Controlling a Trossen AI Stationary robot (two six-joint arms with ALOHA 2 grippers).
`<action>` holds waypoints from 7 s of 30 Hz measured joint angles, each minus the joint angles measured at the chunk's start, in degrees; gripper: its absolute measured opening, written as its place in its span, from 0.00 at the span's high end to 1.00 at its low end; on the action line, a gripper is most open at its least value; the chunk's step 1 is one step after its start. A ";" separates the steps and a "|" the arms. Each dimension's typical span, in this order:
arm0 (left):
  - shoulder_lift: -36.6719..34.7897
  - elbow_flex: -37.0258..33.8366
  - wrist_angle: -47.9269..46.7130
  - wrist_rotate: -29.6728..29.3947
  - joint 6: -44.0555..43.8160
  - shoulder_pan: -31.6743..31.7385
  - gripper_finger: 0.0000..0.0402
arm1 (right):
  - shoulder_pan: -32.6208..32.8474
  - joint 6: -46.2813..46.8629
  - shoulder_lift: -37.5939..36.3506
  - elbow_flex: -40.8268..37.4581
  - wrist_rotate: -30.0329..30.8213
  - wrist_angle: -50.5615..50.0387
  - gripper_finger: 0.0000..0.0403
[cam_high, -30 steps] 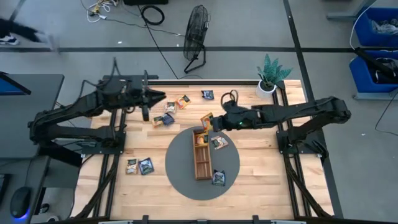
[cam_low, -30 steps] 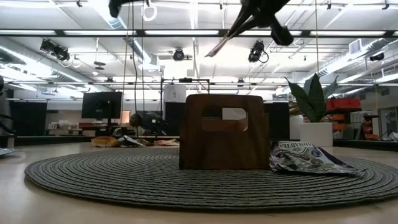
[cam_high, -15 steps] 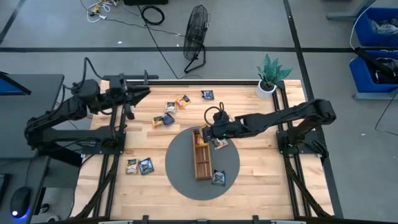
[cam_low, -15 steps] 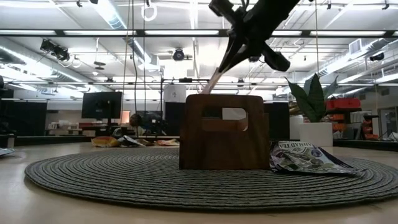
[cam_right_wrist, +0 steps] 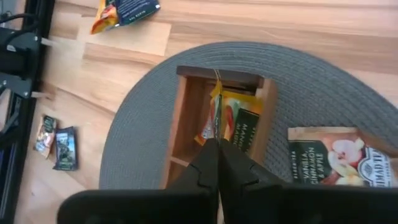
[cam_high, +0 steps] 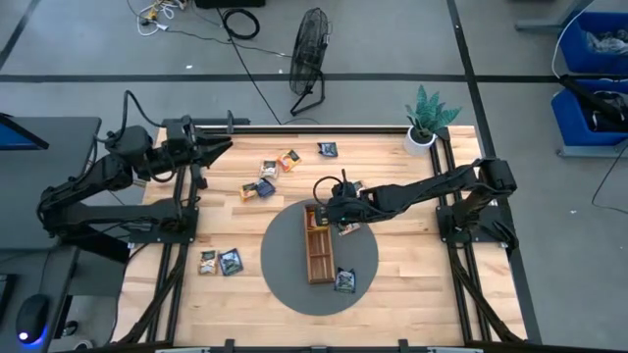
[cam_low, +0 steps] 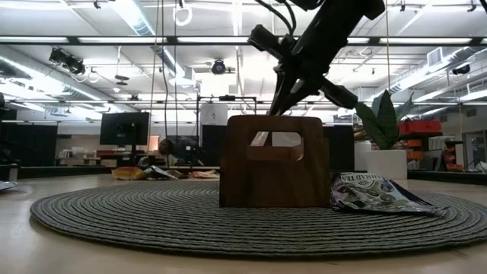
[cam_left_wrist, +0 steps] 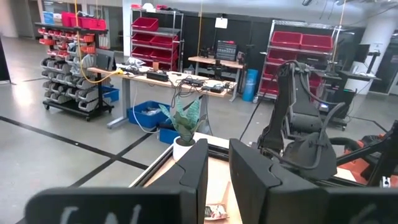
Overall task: Pick & Place Tea
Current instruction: Put the orange tea bag into the top section of the wooden organizer
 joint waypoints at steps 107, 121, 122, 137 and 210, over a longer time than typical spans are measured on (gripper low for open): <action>34.67 -14.38 -22.10 -5.81 -2.13 -0.02 0.65 | -3.39 -50.01 -27.41 0.02 0.05 -12.53 0.60; 34.67 -21.78 -13.56 -5.66 -1.49 -0.02 0.65 | -3.39 -49.83 -27.41 0.02 1.51 -12.52 0.60; 34.67 -22.19 -13.67 -5.64 -1.54 -0.02 0.65 | -3.39 -49.80 -27.41 0.02 1.51 -12.52 0.60; 35.58 -25.75 -6.85 -5.83 -0.59 -0.02 0.65 | -3.48 -49.99 -27.41 0.02 1.51 -12.19 0.60; 40.19 15.17 -20.27 -20.72 24.02 -20.72 0.99 | -23.71 -25.24 -16.35 0.02 -46.87 15.45 0.60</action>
